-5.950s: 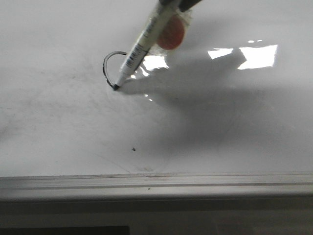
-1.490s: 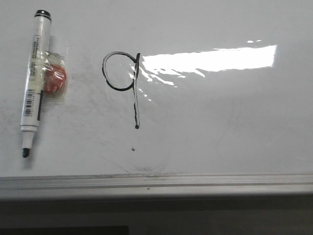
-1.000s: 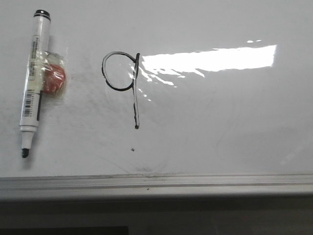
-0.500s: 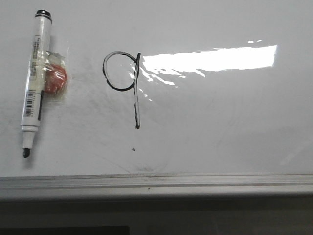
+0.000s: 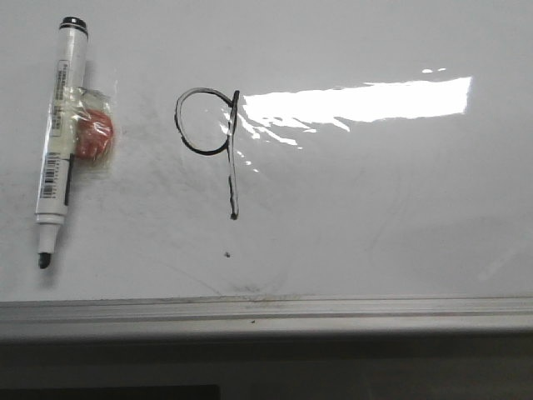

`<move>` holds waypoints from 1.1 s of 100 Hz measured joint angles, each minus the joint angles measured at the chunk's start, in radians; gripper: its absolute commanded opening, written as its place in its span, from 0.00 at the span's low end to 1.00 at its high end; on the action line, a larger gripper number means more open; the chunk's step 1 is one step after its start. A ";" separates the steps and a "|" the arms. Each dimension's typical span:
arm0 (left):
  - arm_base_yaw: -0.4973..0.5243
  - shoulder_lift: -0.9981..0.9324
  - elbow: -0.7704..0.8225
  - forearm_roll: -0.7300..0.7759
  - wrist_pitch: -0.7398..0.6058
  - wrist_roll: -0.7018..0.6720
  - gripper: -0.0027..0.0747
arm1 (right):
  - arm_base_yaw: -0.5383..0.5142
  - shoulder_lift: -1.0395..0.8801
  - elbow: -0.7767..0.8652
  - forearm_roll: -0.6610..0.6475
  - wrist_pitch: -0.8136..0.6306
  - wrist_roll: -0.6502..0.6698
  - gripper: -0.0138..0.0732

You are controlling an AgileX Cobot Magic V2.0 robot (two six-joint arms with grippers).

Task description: Write number 9 on whiteboard

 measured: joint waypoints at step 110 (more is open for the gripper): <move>0.082 -0.020 0.000 0.013 0.296 -0.029 0.01 | 0.000 0.000 0.000 0.000 0.000 0.000 0.09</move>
